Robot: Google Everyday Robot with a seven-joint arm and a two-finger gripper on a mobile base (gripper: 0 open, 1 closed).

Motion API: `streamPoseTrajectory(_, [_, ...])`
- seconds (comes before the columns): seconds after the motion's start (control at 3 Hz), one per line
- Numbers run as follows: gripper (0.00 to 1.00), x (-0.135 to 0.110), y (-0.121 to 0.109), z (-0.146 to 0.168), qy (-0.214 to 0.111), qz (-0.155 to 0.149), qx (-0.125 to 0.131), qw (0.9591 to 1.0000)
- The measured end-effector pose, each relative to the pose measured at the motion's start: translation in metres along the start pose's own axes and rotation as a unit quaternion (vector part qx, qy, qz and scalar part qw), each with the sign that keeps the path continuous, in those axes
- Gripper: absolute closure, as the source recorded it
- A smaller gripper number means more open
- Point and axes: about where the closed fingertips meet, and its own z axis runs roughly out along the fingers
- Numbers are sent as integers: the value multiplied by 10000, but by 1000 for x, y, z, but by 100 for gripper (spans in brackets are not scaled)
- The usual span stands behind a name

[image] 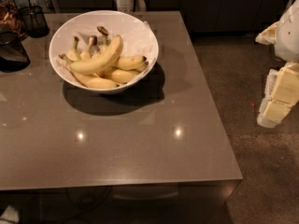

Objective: Pick banana from white bowl

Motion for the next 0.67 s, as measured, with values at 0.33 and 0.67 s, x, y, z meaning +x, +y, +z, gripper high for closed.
streamPoseTrajectory(0.33, [0,0,0,0,0,0,0,10000])
streamPoseTrajectory(0.67, [0,-6,-1,-1,182,-117,96,9997])
